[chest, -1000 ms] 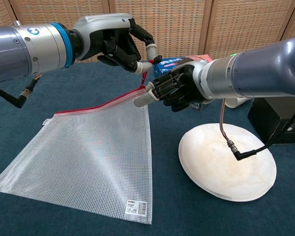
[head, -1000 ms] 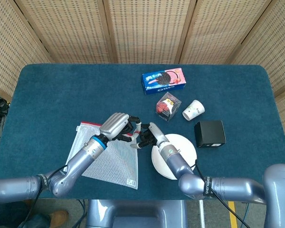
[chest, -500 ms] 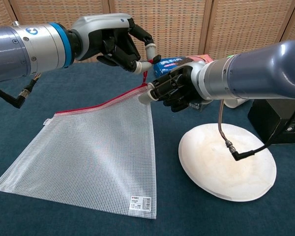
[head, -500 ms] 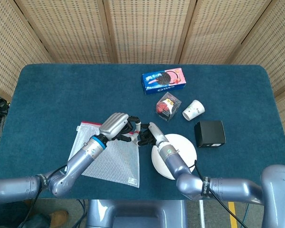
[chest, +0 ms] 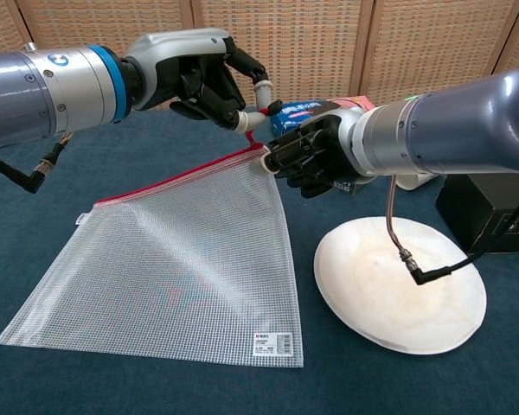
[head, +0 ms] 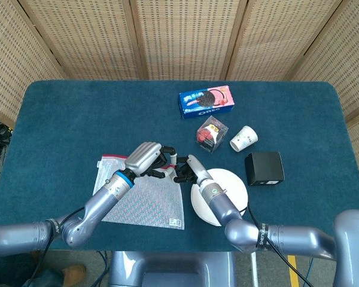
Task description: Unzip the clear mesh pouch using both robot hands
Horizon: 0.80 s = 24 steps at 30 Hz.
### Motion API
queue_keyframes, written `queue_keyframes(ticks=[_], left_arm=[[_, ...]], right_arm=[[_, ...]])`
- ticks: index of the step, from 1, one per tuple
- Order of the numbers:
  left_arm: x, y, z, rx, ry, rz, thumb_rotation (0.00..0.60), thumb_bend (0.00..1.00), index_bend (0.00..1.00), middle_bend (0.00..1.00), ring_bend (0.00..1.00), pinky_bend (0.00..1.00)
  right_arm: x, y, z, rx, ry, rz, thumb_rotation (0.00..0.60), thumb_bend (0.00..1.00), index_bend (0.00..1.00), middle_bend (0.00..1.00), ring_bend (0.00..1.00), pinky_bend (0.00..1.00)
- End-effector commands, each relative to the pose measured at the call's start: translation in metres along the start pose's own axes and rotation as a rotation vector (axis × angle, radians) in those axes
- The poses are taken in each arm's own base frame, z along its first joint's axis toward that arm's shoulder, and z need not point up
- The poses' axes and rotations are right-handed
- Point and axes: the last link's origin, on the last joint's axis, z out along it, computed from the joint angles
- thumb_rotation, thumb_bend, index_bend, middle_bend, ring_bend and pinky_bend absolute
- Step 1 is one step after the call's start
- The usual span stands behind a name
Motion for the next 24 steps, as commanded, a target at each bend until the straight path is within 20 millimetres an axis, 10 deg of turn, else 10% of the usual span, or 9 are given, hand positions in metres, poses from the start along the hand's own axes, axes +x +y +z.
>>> queue_keyframes(ticks=[1,24], left_arm=[[0.0,-0.002,0.001,0.005,0.003,0.0,0.6,0.94,0.73,0.97,1.0,1.0],[0.009,-0.027,0.006,0.079,0.042,-0.027,0.6,1.0,0.85,0.97,1.0,1.0]], right_arm=[[0.0,0.001,-0.002,0.003,-0.005,-0.006,0.6,0.92,0.69,0.99,0.95,1.0],[0.012,-0.007,-0.013,0.05,-0.014,0.042,0.6,0.9,0.7,0.99,0.95,1.0]])
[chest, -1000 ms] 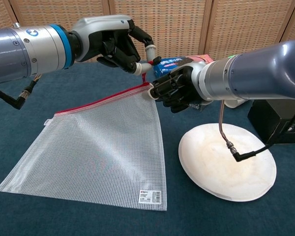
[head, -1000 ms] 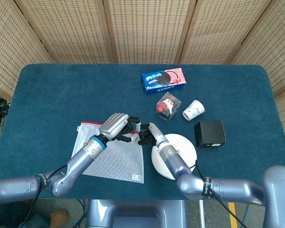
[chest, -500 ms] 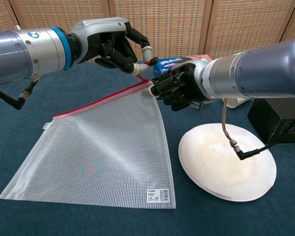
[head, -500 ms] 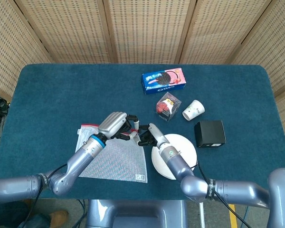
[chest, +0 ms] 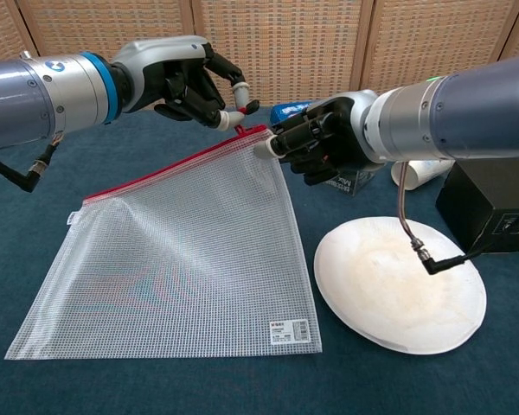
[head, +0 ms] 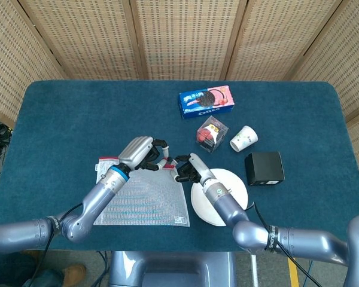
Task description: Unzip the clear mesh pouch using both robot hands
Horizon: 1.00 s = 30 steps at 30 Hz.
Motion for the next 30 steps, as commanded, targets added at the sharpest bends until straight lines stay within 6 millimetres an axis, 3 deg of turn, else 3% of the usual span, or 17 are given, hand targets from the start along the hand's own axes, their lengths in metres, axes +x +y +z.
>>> queue_keyframes(ticks=[1,30], left_arm=[[0.001,-0.004,0.0,0.009,0.001,-0.005,0.6,1.0,0.86,0.97,1.0,1.0],[0.007,-0.033,0.0,0.075,0.001,-0.047,0.6,1.0,0.86,0.97,1.0,1.0]], right_arm=[[0.001,-0.001,-0.001,0.004,0.0,0.005,0.6,0.9,0.71,0.99,0.95,1.0],[0.019,-0.019,-0.007,0.075,0.03,0.142,0.6,0.9,0.76,1.0,0.96,1.0]])
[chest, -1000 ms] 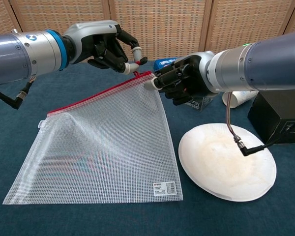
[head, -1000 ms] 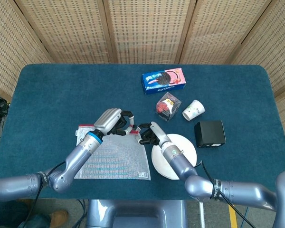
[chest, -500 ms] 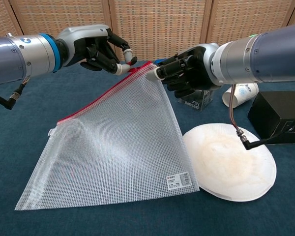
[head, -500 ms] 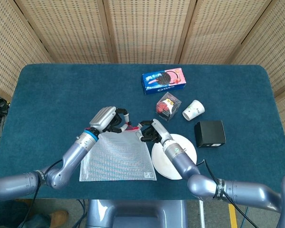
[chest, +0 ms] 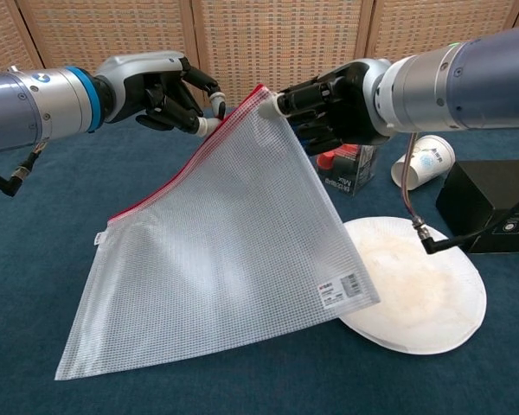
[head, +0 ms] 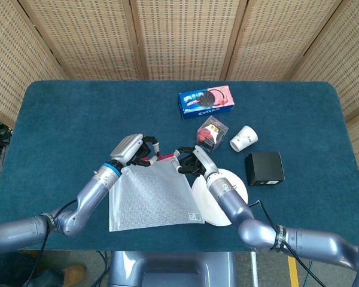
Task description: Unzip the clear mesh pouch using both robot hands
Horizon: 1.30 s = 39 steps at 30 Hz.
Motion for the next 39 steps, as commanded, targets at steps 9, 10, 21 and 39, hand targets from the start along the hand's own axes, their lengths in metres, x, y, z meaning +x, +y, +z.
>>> queue_keyframes(ticks=[9,10,21,39], left_arm=[[0.009,-0.023,-0.003,0.059,0.015,-0.004,0.6,1.0,0.86,0.97,1.0,1.0],[0.01,-0.025,-0.004,0.064,0.017,-0.005,0.6,1.0,0.86,0.97,1.0,1.0],[0.025,-0.052,-0.011,0.118,0.046,0.004,0.6,1.0,0.86,0.97,1.0,1.0],[0.058,-0.086,-0.027,0.191,0.095,0.039,0.6,1.0,0.86,0.97,1.0,1.0]], right_arm=[[0.019,-0.011,-0.005,0.028,0.034,0.047,0.6,0.9,0.76,1.0,0.96,1.0],[0.021,-0.012,-0.006,0.029,0.036,0.052,0.6,0.9,0.76,1.0,0.96,1.0],[0.053,-0.018,-0.012,0.045,0.094,0.1,0.6,0.9,0.76,1.0,0.96,1.0],[0.117,-0.011,-0.027,0.035,0.223,0.152,0.6,0.9,0.76,1.0,0.96,1.0]])
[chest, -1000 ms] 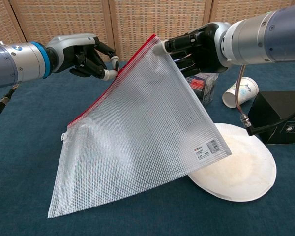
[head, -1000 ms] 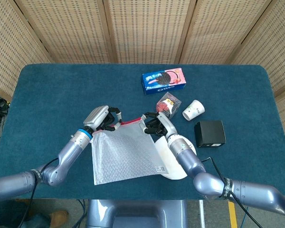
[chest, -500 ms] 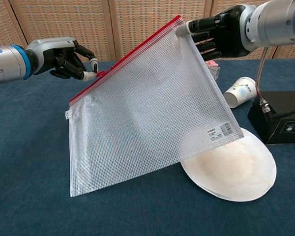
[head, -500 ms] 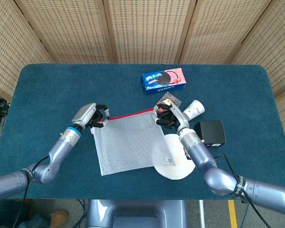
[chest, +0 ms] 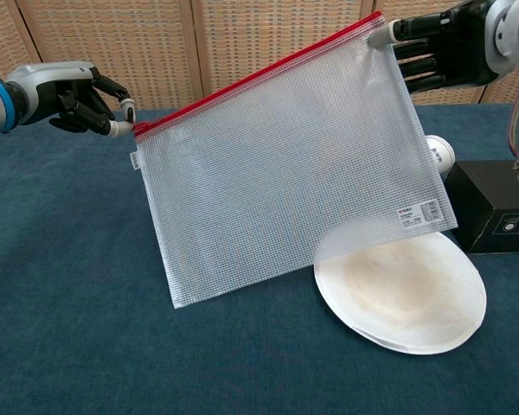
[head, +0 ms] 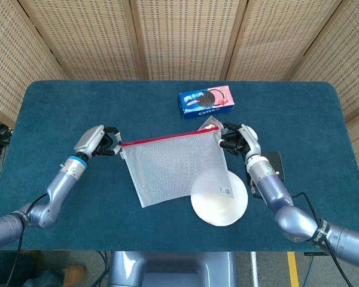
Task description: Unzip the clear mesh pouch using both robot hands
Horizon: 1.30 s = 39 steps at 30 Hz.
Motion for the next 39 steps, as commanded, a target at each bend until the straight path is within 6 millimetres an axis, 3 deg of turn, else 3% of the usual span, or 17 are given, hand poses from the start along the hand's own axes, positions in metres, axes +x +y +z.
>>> queue_keyframes(ticks=[1,13,14,15,16,18,19,21,30,34,35,36,38,39], left_arm=[[0.004,-0.003,-0.001,0.004,0.005,0.007,0.6,1.0,0.86,0.97,1.0,1.0],[0.011,-0.003,0.002,0.005,0.02,0.035,0.6,1.0,0.86,0.97,1.0,1.0],[0.011,-0.002,0.002,0.005,0.019,0.036,0.6,0.99,0.85,0.97,1.0,1.0],[0.01,-0.002,0.002,0.005,0.017,0.036,0.6,0.95,0.82,0.97,1.0,1.0],[0.009,-0.002,0.002,0.005,0.015,0.033,0.6,0.81,0.72,0.97,1.0,1.0],[0.006,-0.001,0.002,0.005,0.002,0.025,0.6,0.39,0.38,0.97,1.0,1.0],[0.005,-0.002,0.002,0.007,-0.01,0.027,0.6,0.17,0.18,0.97,1.0,1.0],[0.007,-0.003,0.001,0.007,-0.021,0.034,0.6,0.0,0.01,0.97,1.0,1.0],[0.02,-0.004,-0.008,-0.016,0.01,0.068,0.6,0.0,0.0,0.96,1.0,1.0],[0.035,-0.005,-0.023,-0.041,0.075,0.108,0.6,0.0,0.0,0.92,0.97,0.99],[0.041,-0.007,-0.03,-0.05,0.106,0.139,0.6,0.0,0.0,0.88,0.92,0.97],[0.056,-0.016,-0.046,-0.061,0.192,0.25,0.6,0.0,0.0,0.83,0.88,0.93],[0.06,-0.025,-0.07,-0.062,0.263,0.339,0.6,0.0,0.0,0.6,0.68,0.74],[0.062,-0.029,-0.079,-0.051,0.28,0.369,0.6,0.0,0.0,0.42,0.53,0.58]], right_arm=[[0.01,0.0,0.0,0.002,0.021,0.0,0.6,0.9,0.76,1.0,0.96,1.0],[0.03,0.006,0.003,-0.018,0.061,0.003,0.6,0.89,0.75,1.0,0.96,1.0],[0.031,0.006,0.003,-0.018,0.06,0.003,0.6,0.84,0.73,1.0,0.96,1.0],[0.031,0.007,0.004,-0.02,0.057,0.003,0.6,0.72,0.66,1.0,0.96,1.0],[0.031,0.007,0.004,-0.021,0.052,0.002,0.6,0.59,0.57,1.0,0.96,1.0],[0.031,0.009,0.003,-0.023,0.041,-0.036,0.6,0.16,0.26,0.98,0.96,1.0],[0.032,0.011,0.003,-0.025,0.035,-0.065,0.6,0.07,0.19,0.97,0.95,1.0],[0.034,0.012,0.002,-0.022,0.033,-0.09,0.6,0.0,0.07,0.96,0.95,1.0],[0.045,0.013,-0.006,0.032,0.083,-0.248,0.6,0.0,0.02,0.94,0.94,1.0],[0.053,0.013,-0.021,0.074,0.111,-0.373,0.6,0.0,0.04,0.92,0.91,1.0],[0.057,0.013,-0.027,0.095,0.125,-0.441,0.6,0.0,0.05,0.89,0.89,0.98],[0.069,0.018,-0.042,0.138,0.159,-0.632,0.6,0.0,0.06,0.85,0.85,0.94],[0.079,0.027,-0.06,0.205,0.191,-0.789,0.6,0.0,0.08,0.74,0.76,0.82],[0.085,0.031,-0.067,0.233,0.207,-0.873,0.6,0.0,0.09,0.65,0.67,0.7]])
